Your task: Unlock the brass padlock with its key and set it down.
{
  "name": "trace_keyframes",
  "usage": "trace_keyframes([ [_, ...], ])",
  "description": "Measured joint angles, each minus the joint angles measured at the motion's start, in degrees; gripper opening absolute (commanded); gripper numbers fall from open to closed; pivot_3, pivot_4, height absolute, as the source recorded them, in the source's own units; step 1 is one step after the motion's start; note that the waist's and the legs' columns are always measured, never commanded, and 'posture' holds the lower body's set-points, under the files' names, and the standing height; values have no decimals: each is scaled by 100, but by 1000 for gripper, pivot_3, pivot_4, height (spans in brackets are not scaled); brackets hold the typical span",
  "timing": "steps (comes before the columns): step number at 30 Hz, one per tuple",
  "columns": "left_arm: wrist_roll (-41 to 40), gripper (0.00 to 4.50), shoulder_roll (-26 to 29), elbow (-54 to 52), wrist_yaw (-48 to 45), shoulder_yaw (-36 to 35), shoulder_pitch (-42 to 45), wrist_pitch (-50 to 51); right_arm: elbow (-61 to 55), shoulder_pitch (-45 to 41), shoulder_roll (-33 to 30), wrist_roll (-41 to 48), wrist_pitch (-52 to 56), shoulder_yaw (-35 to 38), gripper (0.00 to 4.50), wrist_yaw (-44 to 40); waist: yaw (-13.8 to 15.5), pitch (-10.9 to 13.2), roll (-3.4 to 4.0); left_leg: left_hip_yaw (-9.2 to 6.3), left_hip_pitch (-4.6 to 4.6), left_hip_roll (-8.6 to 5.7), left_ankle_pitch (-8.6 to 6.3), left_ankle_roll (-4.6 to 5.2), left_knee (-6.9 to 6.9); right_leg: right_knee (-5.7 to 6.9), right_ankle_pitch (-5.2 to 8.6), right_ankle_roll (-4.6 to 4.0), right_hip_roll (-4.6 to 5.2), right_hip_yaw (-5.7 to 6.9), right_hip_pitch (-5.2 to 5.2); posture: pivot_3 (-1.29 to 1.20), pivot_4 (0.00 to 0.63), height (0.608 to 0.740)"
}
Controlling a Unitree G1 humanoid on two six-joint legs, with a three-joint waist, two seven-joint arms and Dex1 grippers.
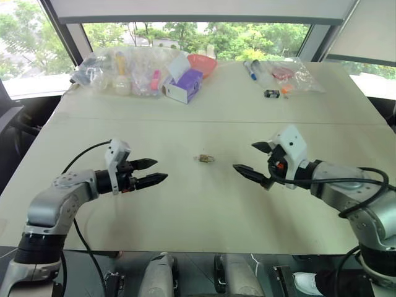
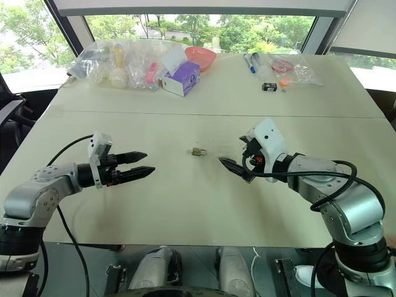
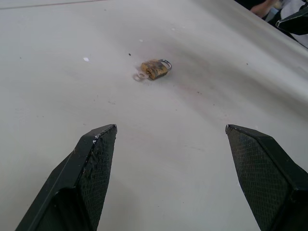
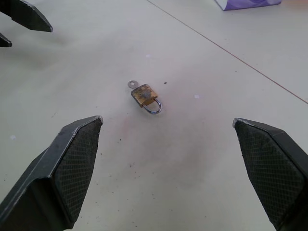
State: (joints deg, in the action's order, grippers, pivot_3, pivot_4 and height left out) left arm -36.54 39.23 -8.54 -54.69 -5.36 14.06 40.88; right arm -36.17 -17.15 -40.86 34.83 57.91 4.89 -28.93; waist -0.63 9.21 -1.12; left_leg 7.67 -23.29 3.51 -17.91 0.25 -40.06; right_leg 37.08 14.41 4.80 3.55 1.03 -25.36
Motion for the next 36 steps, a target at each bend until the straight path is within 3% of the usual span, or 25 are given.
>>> trace_keyframes([
  [14,187,3758,13,-161,409,38,282,160,417,-223,-99,-361,-389,-249,4500,-164,5,0,0,1,0,-2,0,0,-1,0,0,0,0,0,1,0,150,734],
  [18,377,3758,186,96,140,290,742,52,1014,-911,-276,-804,-613,-869,4500,-443,-18,0,1,1,1,-2,0,0,-2,5,-1,0,-4,0,-2,0,150,734],
  [23,1004,3758,745,253,-441,908,1262,-355,2181,-1959,183,-1353,-1071,-1898,4500,-972,-25,0,3,7,0,2,13,-22,7,1,0,-1,-14,0,-7,0,150,734],
  [27,953,3758,695,286,-680,1037,1259,-289,3239,-2322,449,-1791,-1590,-2553,4500,-1544,13,4,-2,20,-15,-1,14,-25,-2,-3,0,0,-3,1,-13,0,150,734],
  [36,773,3758,525,-276,-440,956,1111,22,4693,-2910,1093,-2486,-2352,-2943,4500,-2195,-17,4,-1,13,-11,1,14,-25,-3,2,0,1,-3,0,-13,0,150,734],
])
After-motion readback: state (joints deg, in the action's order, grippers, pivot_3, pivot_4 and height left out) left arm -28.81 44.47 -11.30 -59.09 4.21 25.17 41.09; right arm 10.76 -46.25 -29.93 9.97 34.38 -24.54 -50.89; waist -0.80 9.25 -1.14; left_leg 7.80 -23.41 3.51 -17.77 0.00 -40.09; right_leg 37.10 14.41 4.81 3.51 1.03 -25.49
